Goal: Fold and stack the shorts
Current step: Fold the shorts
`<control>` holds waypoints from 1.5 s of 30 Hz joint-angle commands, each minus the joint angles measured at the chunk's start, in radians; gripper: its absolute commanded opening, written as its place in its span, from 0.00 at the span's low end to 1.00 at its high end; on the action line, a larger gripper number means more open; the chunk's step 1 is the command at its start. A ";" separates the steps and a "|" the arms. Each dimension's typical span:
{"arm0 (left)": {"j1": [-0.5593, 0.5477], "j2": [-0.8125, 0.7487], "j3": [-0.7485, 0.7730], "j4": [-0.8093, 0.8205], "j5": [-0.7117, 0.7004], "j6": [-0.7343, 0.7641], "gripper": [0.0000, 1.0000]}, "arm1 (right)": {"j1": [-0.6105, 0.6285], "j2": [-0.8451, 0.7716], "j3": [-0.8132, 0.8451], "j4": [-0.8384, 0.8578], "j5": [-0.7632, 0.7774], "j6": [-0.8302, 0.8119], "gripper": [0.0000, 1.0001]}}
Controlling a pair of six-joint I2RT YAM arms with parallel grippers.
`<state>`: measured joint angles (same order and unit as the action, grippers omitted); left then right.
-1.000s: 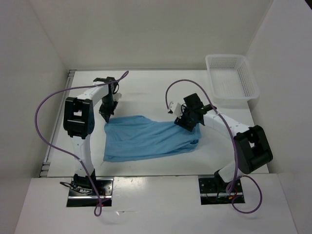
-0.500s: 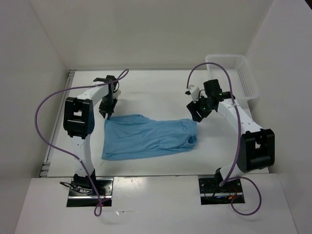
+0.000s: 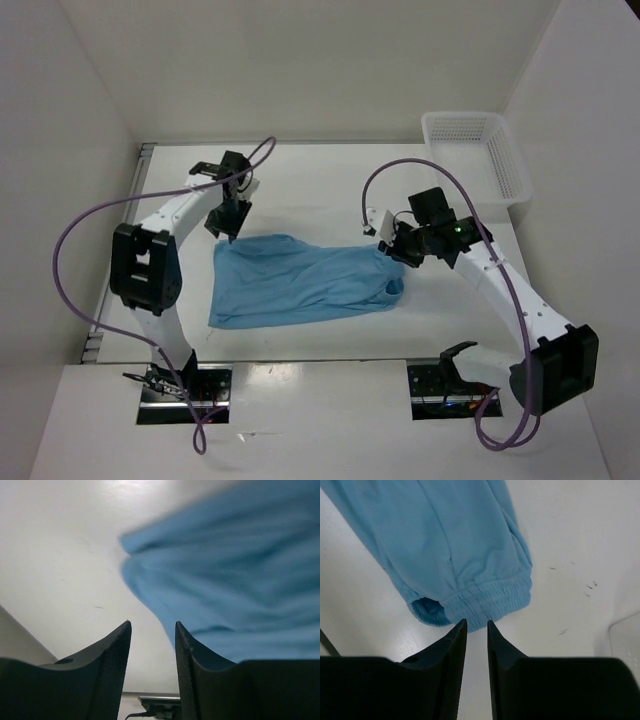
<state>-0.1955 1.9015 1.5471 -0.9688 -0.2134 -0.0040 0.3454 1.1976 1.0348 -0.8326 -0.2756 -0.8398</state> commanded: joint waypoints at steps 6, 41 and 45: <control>-0.266 -0.238 -0.410 0.002 -0.038 0.004 0.49 | 0.009 0.132 -0.012 -0.099 0.078 0.031 0.48; -0.167 -0.193 -0.381 -0.015 -0.058 0.004 0.00 | 0.167 0.188 0.034 0.253 0.216 0.015 0.00; -0.144 -0.193 -0.369 -0.024 -0.058 0.004 0.00 | 0.167 0.188 0.059 0.239 0.181 0.015 0.00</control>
<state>-0.3397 1.7012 1.1614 -0.9428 -0.2752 -0.0032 0.5026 1.3975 1.0538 -0.6159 -0.0452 -0.8207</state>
